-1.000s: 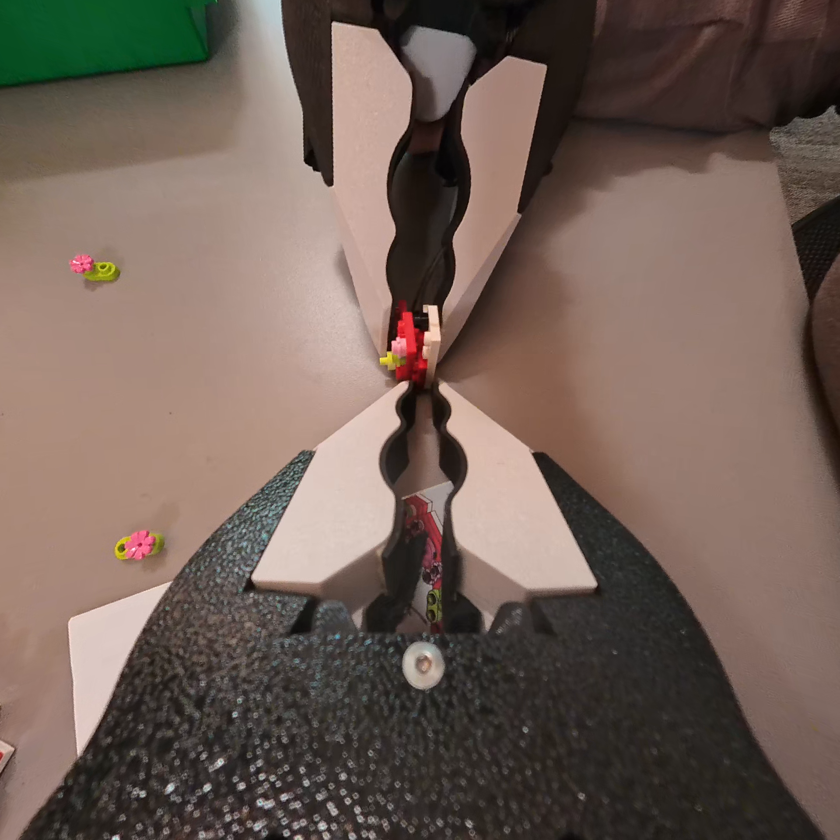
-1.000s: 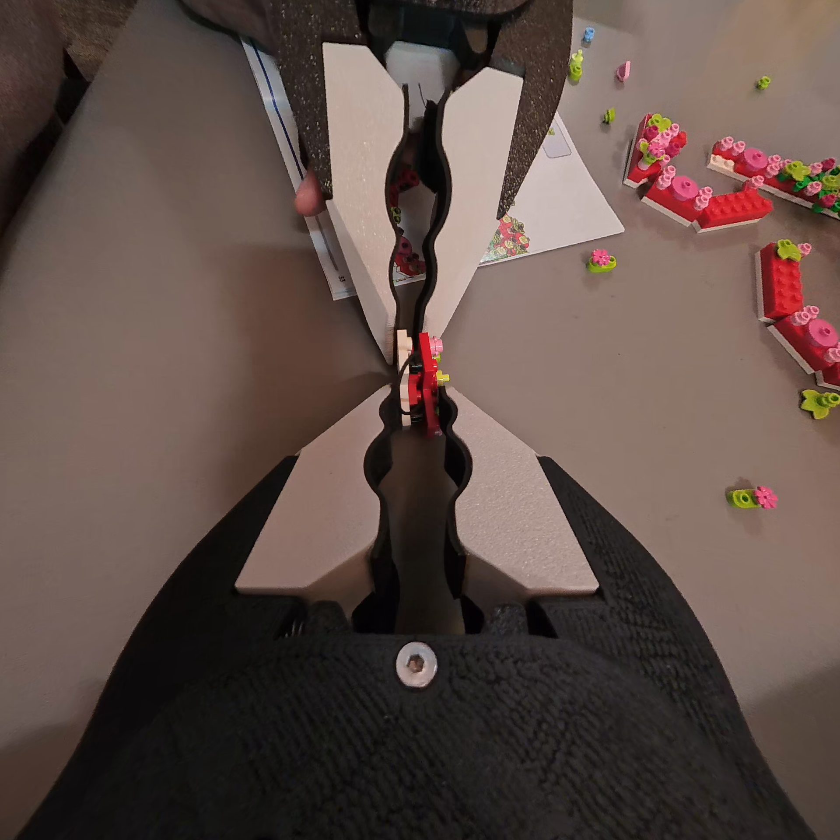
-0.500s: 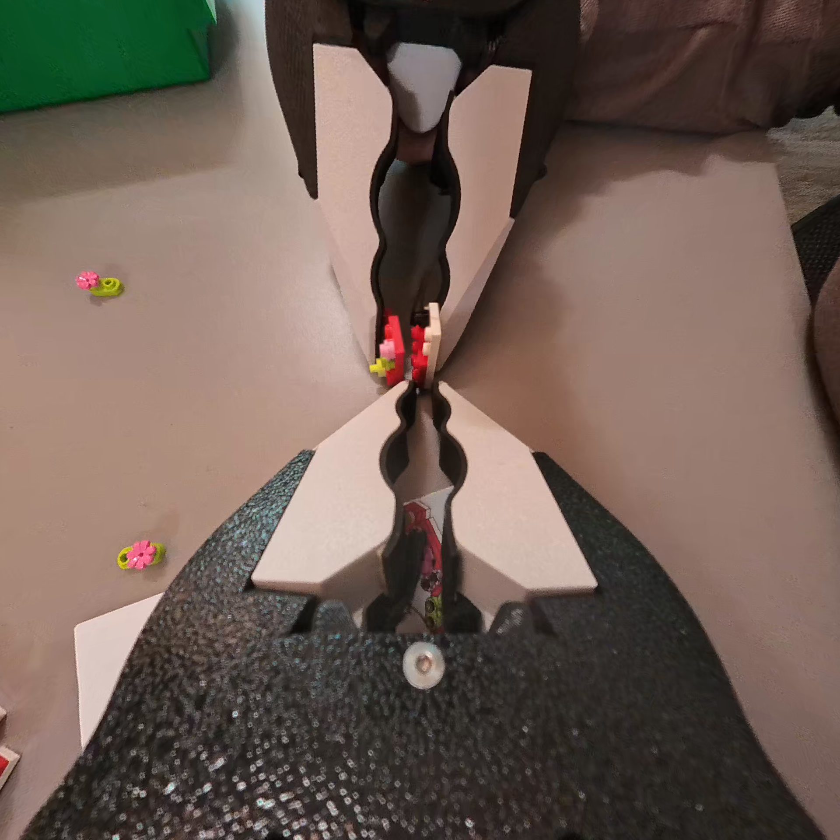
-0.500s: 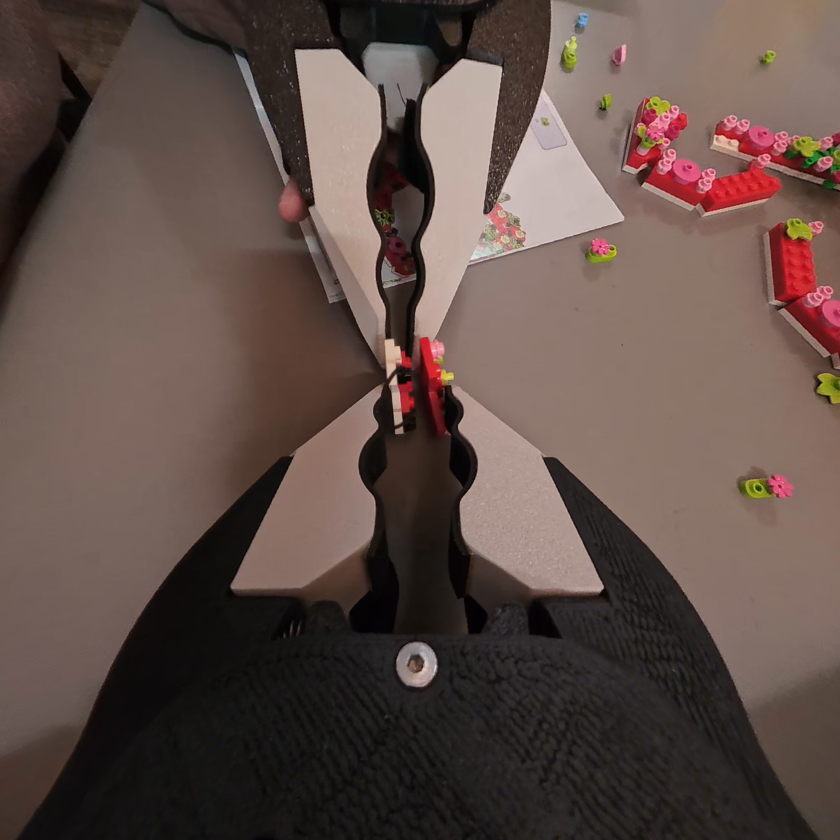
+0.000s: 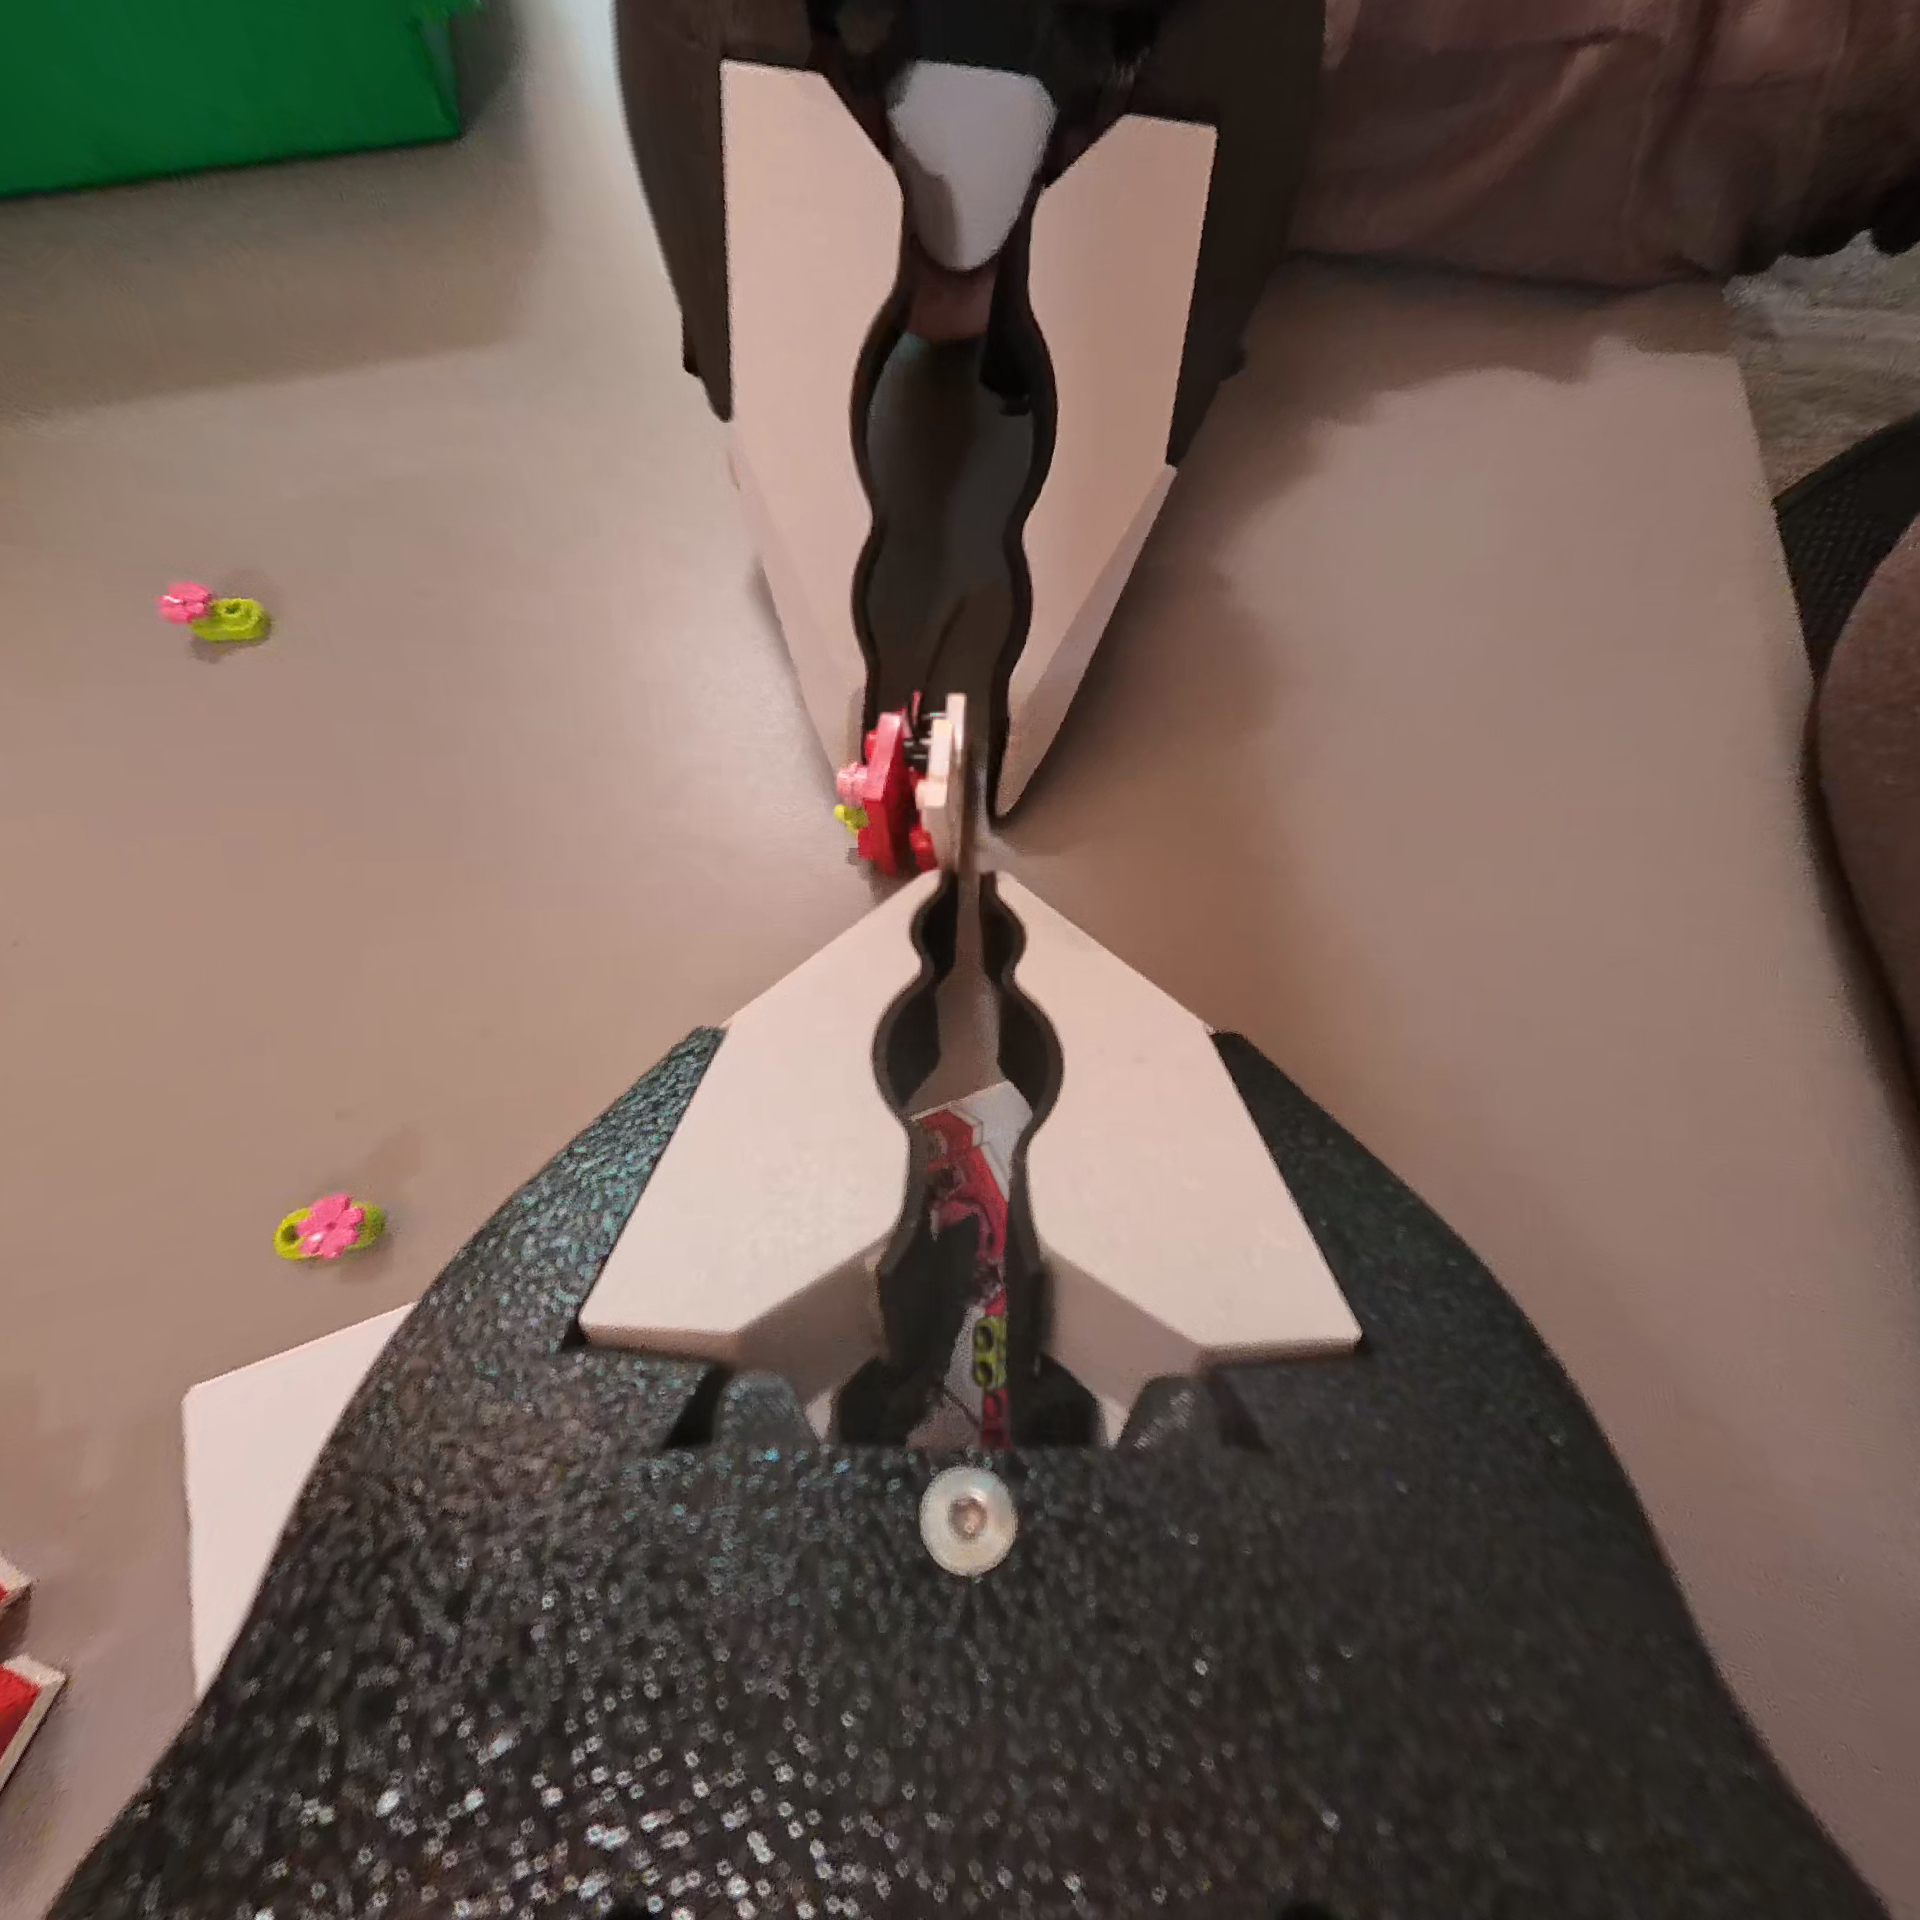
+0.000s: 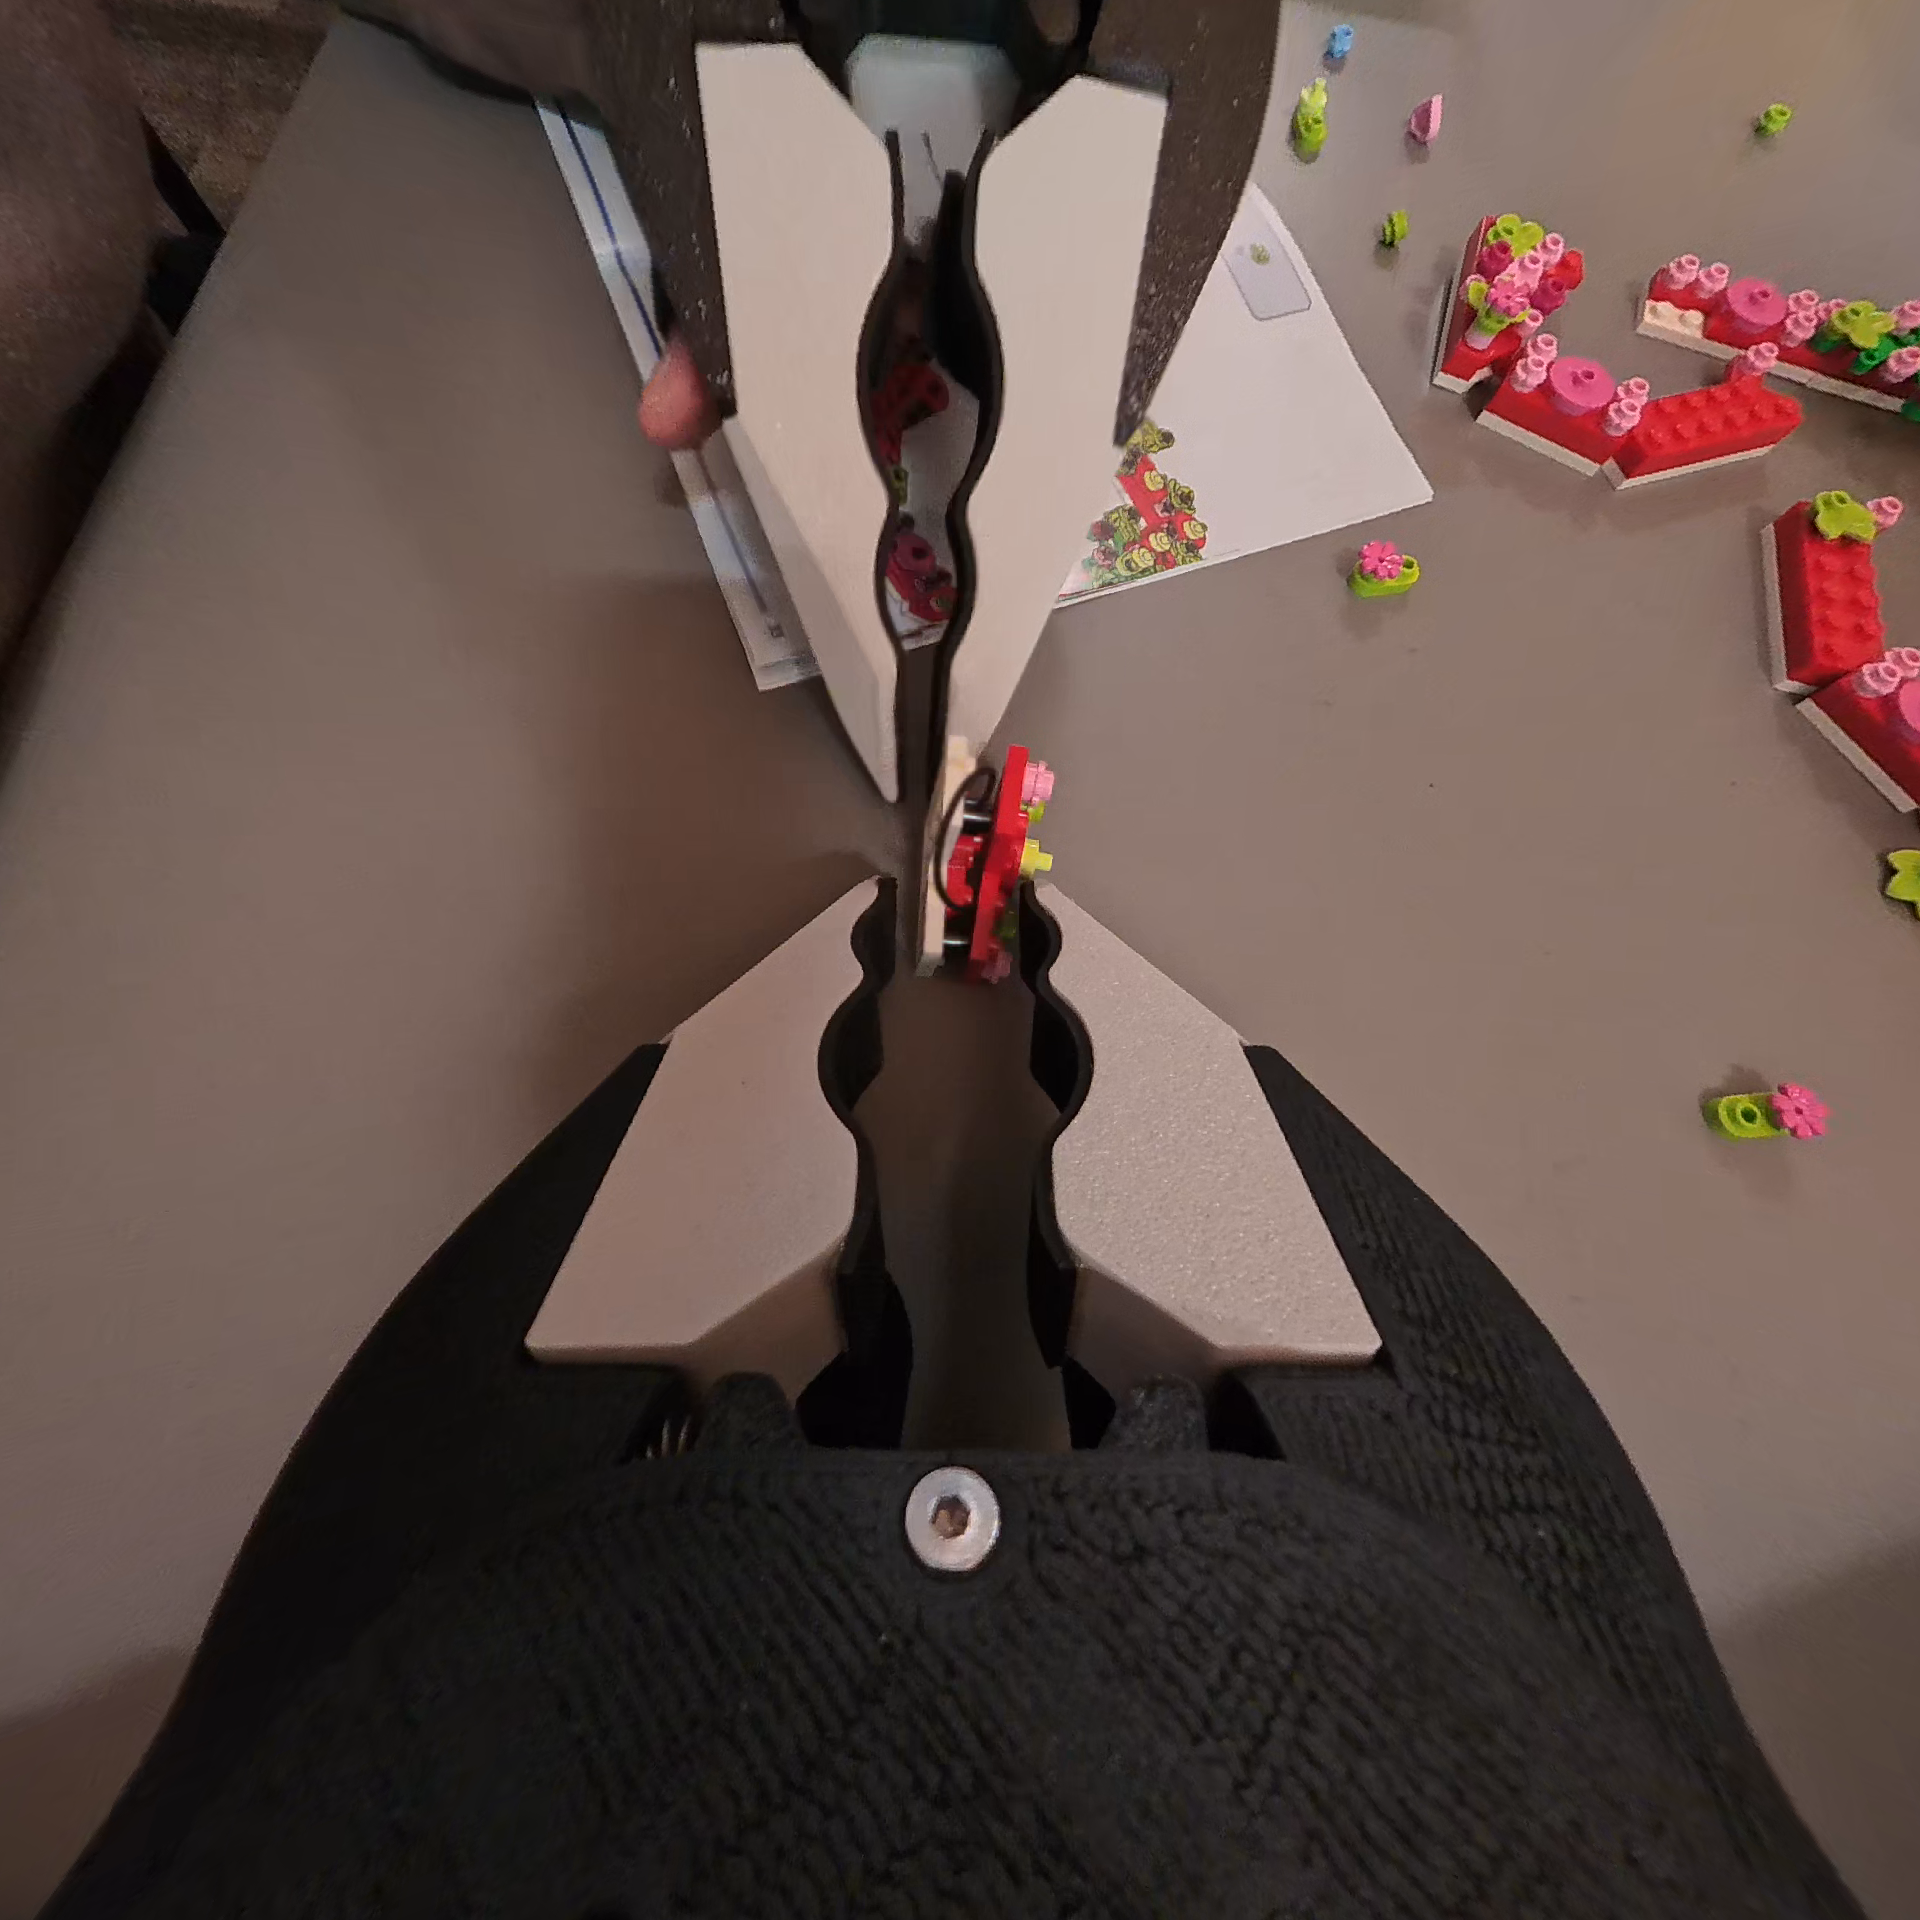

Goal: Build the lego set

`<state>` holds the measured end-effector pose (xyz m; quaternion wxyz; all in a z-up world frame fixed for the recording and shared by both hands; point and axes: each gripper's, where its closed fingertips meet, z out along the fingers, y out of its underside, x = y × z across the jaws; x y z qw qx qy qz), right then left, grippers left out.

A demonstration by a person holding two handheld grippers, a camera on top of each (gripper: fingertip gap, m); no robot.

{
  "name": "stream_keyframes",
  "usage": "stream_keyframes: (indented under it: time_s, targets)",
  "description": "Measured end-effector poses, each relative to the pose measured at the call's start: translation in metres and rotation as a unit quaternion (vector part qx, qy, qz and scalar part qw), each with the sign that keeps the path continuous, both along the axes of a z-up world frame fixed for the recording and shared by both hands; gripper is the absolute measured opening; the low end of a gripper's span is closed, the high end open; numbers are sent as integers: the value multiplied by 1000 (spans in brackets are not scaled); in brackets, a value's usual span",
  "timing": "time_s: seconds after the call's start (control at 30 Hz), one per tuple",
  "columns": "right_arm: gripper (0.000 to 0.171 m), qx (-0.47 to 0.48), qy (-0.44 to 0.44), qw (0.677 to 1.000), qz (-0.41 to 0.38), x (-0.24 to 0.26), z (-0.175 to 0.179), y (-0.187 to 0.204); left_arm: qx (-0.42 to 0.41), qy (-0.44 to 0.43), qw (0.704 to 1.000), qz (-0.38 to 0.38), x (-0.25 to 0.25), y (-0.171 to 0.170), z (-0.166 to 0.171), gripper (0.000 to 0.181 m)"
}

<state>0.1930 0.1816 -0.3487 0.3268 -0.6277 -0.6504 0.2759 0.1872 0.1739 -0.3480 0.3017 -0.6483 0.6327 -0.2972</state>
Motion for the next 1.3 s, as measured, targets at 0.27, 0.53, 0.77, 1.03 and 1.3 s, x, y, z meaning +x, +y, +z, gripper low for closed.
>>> stream_keyframes:
  time_s: [0.27,0.53,0.77,1.03,1.3]
  targets:
    - [21,0,0,1000,1,-1,0,-1,10,2,1000,0,5,-1,-3,1]
    - [21,-4,-1,1000,-1,0,0,-1,9,5,1000,20,-4,8,1,5]
    - [21,-8,-1,1000,2,3,0,-1,22,12,999,25,-1,8,-3,16]
    - [22,-11,-1,1000,-1,5,0,0,12,0,1000,23,2,5,1,23]
    - [21,-11,-1,1000,-1,5,0,0,11,2,1000,16,6,0,-2,22]
